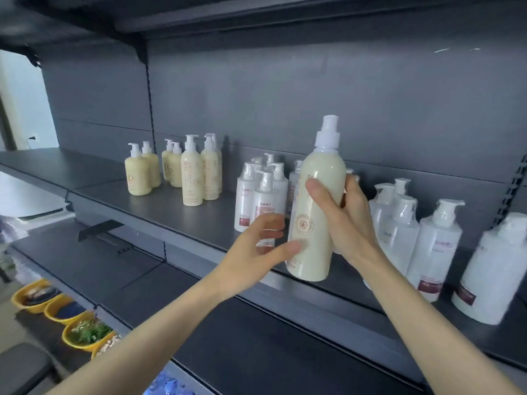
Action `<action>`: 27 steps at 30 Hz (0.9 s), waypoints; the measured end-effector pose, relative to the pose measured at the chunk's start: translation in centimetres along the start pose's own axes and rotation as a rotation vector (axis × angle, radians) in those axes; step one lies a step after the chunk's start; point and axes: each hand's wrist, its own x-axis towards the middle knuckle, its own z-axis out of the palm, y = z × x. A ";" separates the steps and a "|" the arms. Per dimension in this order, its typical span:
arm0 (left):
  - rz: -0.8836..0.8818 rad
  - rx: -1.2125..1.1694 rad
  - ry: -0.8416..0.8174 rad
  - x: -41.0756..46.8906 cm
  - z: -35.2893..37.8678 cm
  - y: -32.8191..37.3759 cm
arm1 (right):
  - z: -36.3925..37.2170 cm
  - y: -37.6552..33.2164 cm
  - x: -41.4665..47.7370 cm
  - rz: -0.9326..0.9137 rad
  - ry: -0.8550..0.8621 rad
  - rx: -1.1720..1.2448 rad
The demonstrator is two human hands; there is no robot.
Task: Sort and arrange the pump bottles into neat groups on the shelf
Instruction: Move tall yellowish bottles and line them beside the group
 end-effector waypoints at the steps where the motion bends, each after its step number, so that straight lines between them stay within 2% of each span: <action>1: -0.001 -0.014 -0.015 -0.3 -0.7 0.2 | 1.2 -0.3 0.2 -0.002 -0.029 0.035; 9: -0.011 0.023 0.107 -1.4 -11.0 -1.6 | 12.9 -0.6 2.0 0.009 -0.274 0.175; 13: -0.019 0.044 0.130 -0.6 -17.4 -4.0 | 19.0 0.0 3.7 0.031 -0.347 0.134; 19: -0.050 0.095 0.104 2.3 -25.7 -9.2 | 27.0 2.3 6.7 0.040 -0.274 0.027; 27: -0.086 0.095 -0.048 9.2 -30.3 -14.8 | 30.6 5.8 11.5 0.054 -0.149 -0.104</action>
